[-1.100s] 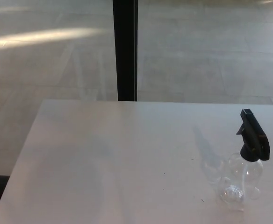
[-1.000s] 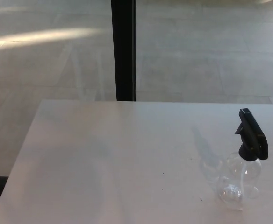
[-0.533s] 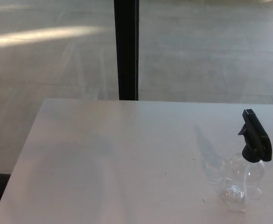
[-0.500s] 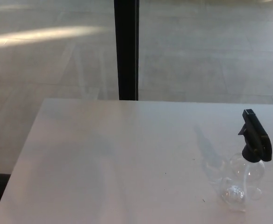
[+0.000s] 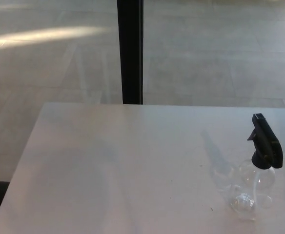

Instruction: The robot uses its right hand to grab and lift the lid of the spray bottle kept in the middle of the desk and places the lid on the right side of the bottle

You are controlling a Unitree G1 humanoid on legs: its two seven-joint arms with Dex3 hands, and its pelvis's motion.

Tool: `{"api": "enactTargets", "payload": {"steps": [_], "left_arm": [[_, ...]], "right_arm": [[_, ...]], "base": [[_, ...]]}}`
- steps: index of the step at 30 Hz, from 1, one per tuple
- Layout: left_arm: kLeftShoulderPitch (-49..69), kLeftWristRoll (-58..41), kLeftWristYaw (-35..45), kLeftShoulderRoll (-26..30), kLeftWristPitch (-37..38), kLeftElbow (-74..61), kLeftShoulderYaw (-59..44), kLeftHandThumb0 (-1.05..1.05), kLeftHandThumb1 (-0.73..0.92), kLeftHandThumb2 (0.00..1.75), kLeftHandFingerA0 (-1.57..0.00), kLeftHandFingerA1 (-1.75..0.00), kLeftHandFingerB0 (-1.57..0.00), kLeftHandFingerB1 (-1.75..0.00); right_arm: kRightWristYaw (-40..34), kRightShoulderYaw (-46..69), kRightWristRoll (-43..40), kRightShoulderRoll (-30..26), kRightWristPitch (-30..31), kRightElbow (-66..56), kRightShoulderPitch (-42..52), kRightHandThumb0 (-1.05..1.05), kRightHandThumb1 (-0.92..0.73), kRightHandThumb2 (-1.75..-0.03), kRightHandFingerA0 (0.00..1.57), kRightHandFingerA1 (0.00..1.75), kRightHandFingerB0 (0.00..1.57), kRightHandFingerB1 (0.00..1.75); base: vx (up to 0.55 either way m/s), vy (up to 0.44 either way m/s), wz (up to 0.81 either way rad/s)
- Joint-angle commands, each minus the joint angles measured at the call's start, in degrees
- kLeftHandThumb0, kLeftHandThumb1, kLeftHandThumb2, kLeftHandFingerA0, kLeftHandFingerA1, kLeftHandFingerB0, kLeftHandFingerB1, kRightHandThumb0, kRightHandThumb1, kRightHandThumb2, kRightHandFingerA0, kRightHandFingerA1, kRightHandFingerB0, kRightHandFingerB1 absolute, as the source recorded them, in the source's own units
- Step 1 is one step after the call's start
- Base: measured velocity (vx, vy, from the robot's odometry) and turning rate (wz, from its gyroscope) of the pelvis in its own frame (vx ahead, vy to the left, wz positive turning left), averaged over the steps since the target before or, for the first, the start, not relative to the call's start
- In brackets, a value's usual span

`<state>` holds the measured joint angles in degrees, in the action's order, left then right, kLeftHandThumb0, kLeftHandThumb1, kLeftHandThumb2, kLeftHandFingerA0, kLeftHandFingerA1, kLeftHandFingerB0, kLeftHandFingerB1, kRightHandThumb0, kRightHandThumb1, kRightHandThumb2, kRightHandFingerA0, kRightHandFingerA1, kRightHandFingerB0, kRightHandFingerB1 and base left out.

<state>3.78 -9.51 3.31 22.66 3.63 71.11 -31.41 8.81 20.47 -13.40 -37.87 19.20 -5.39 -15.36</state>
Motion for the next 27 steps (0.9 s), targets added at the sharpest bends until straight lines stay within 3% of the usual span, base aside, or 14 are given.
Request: {"api": "enactTargets", "payload": {"steps": [1, 2, 7, 8, 12, 15, 18, 19, 20, 21, 23, 24, 25, 27], "left_arm": [[0.6, -1.7, 0.6, 1.2, 1.5, 0.5, -0.2, -0.53, 0.45, 0.83, -0.58, -0.68, -0.45, -0.58], [0.4, -1.4, 0.5, 1.2, 1.5, 0.4, 0.1, -0.53, 0.46, 0.83, -0.56, -0.67, -0.44, -0.58], [0.5, -0.8, 0.3, 1.3, 2.0, 0.6, 0.9, -0.49, 0.6, 0.58, -0.63, -0.6, -0.54, -0.48], [0.4, -1.1, 0.4, 1.3, 2.0, 0.7, 0.8, -0.49, 0.6, 0.58, -0.62, -0.61, -0.54, -0.48], [0.5, -0.9, 0.5, 1.4, 2.0, 0.8, 1.2, -0.52, 0.6, 0.58, -0.64, -0.61, -0.52, -0.48], [0.4, -1.5, 0.1, 1.2, 2.0, 0.7, 0.9, -0.51, 0.59, 0.58, -0.64, -0.62, -0.52, -0.48], [0.6, -1.5, 0.7, 1.4, 2.2, 0.7, 1.1, -0.52, 0.6, 0.58, -0.62, -0.61, -0.52, -0.48], [0.5, -1.9, 0.8, 1.4, 1.9, 0.8, 0.8, -0.51, 0.6, 0.58, -0.63, -0.6, -0.51, -0.47], [0.6, -1.9, 0.7, 1.5, 1.9, 0.8, 0.8, -0.51, 0.6, 0.58, -0.62, -0.6, -0.51, -0.47], [0.6, -1.9, 0.7, 1.5, 1.8, 0.8, 0.9, -0.51, 0.6, 0.58, -0.62, -0.6, -0.51, -0.47], [0.7, -1.7, 0.4, 1.5, 1.8, 0.5, 1.1, -0.51, 0.6, 0.58, -0.62, -0.61, -0.51, -0.48], [0.9, -1.8, 0.6, 1.5, 1.7, 0.3, 1.2, -0.51, 0.6, 0.58, -0.62, -0.61, -0.51, -0.47], [0.9, -1.7, 0.8, 1.6, 1.7, 0.4, 1.3, -0.51, 0.61, 0.58, -0.62, -0.61, -0.52, -0.48], [0.9, -1.7, 1.0, 1.7, 1.8, 0.6, 1.4, -0.51, 0.61, 0.58, -0.62, -0.61, -0.51, -0.47]], "right_arm": [[10.6, -12.3, 0.8, -5.6, 10.4, -6.6, -4.3, -0.65, -0.71, -0.61, 0.51, 0.54, 0.15, 0.28], [10.3, -12.9, 0.1, -5.4, 12.3, -6.9, -4.8, -0.71, -0.56, -0.88, 0.46, 0.62, 0.13, 0.41], [11.4, -19.5, 2.7, -5.0, 13.1, -3.6, -7.7, -0.78, -0.53, -0.89, 0.39, 0.56, 0.11, 0.4], [11.6, -20.2, 2.8, -5.0, 13.2, -3.0, -8.2, -0.75, -0.66, -0.6, 0.48, 0.47, 0.19, 0.28], [13.4, -24.2, 4.7, -5.9, 14.4, -1.8, -10.5, -0.78, -0.67, -0.61, 0.52, 0.51, 0.18, 0.27], [14.7, -26.1, 6.2, -6.9, 14.0, -1.1, -11.5, -0.82, -0.57, -0.94, 0.39, 0.56, 0.09, 0.39], [15.7, -27.0, 7.0, -6.8, 12.3, 0.3, -12.3, -0.78, -0.71, -0.62, 0.52, 0.53, 0.17, 0.27], [15.8, -27.8, 7.8, -6.9, 12.9, 0.6, -13.0, -0.83, -0.58, -0.95, 0.49, 0.65, 0.11, 0.39], [16.0, -28.3, 8.5, -6.9, 13.0, 0.8, -13.4, -0.81, -0.72, -0.62, 0.54, 0.59, 0.19, 0.27], [16.2, -28.7, 9.1, -6.9, 12.7, 1.0, -13.6, -0.86, -0.6, -0.96, 0.5, 0.65, 0.12, 0.4], [16.5, -29.2, 10.3, -7.0, 11.8, 1.4, -13.7, -0.83, -0.73, -0.63, 0.53, 0.54, 0.2, 0.27], [16.6, -29.6, 11.1, -7.2, 11.1, 1.5, -13.6, -0.85, -0.6, -0.97, 0.42, 0.58, 0.16, 0.42], [16.8, -30.2, 11.9, -7.3, 11.0, 1.3, -14.0, -0.85, -0.75, -0.63, 0.47, 0.47, 0.22, 0.28], [17.0, -30.5, 12.7, -7.0, 10.6, 1.5, -14.4, -0.87, -0.74, -0.63, 0.47, 0.46, 0.22, 0.28]], "base": [[0.0, 0.0, 0.0], [0.0, 0.0, 0.0], [0.0, 0.0, 0.0], [0.0, 0.0, 0.0], [0.0, 0.0, 0.0], [0.0, 0.0, 0.0], [0.0, 0.0, 0.0], [0.0, 0.0, 0.0], [0.0, 0.0, 0.0], [0.0, 0.0, 0.0], [0.0, 0.0, 0.0], [0.0, 0.0, 0.0], [0.0, 0.0, 0.0], [0.0, 0.0, 0.0]]}}
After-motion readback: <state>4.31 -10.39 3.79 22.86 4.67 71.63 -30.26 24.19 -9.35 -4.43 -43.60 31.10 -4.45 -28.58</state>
